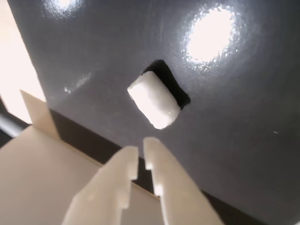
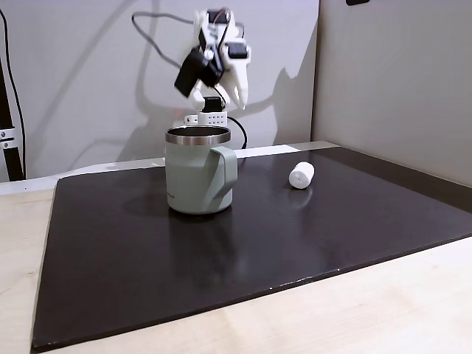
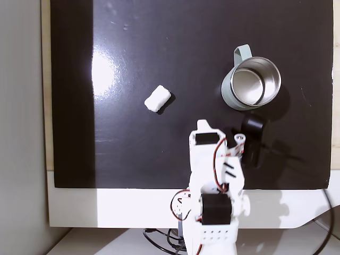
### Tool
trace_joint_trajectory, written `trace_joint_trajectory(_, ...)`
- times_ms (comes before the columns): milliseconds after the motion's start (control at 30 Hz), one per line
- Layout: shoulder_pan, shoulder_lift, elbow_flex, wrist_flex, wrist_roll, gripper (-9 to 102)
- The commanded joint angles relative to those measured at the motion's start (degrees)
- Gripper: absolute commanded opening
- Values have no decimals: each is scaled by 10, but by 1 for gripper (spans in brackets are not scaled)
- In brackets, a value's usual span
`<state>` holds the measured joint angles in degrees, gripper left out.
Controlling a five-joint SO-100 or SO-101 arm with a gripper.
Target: Grasp a gauze and put it in the cup.
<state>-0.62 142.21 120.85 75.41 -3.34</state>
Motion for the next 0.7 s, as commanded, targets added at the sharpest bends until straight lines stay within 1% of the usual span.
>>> trace_joint_trajectory(0, 1, -112, -159, 58, -23, 0)
trace_joint_trajectory(100, -1, -206, -261, 116, -65, 1)
trace_joint_trajectory(233, -18, -307, -364, 188, -131, 7)
trace_joint_trajectory(333, -34, -354, -401, 210, -174, 11)
trace_joint_trajectory(500, -56, -468, -497, 266, -199, 20)
trace_joint_trajectory(667, -87, -518, -511, 275, -251, 30)
